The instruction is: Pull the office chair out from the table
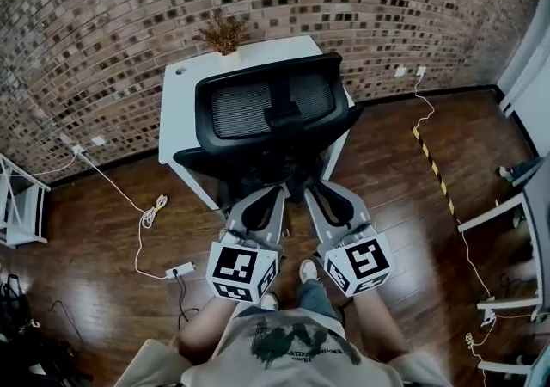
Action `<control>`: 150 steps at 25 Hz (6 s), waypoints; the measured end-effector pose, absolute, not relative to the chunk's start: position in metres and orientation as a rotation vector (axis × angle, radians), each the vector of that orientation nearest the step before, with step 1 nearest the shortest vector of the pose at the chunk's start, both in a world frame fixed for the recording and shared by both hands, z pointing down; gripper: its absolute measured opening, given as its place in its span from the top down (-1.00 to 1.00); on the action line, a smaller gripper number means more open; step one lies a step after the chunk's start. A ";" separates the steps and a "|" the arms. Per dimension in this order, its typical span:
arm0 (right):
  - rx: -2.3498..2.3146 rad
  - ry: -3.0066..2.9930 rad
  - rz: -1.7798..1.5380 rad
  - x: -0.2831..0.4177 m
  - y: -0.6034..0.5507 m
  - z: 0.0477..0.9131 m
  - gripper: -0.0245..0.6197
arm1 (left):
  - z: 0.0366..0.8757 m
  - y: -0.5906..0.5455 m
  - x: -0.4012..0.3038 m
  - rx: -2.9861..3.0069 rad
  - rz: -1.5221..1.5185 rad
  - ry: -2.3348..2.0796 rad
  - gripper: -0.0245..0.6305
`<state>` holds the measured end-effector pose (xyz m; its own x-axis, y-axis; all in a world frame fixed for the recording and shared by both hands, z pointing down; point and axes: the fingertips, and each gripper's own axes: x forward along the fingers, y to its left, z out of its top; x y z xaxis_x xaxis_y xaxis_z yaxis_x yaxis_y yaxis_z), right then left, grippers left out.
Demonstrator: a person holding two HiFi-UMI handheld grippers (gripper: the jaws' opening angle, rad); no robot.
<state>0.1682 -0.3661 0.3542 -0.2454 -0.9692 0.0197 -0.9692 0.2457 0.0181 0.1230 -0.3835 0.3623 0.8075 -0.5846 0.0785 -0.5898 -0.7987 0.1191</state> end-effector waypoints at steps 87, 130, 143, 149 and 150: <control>1.229 -2.809 0.164 0.274 -0.526 0.332 -0.08 | 0.334 -0.534 0.050 2.937 0.143 -1.176 0.01; 1.282 -2.851 0.218 0.238 -0.278 0.335 -0.05 | 0.332 -0.292 0.007 2.921 0.122 -1.197 0.02; 1.258 -2.855 0.221 0.235 -0.172 0.335 -0.05 | 0.335 -0.183 0.003 2.915 0.098 -1.197 0.03; 1.254 -2.862 0.210 0.235 -0.152 0.335 -0.05 | 0.335 -0.161 0.003 2.906 0.104 -1.214 0.03; 1.253 -2.863 0.211 0.235 -0.152 0.336 -0.05 | 0.335 -0.160 0.002 2.902 0.107 -1.217 0.03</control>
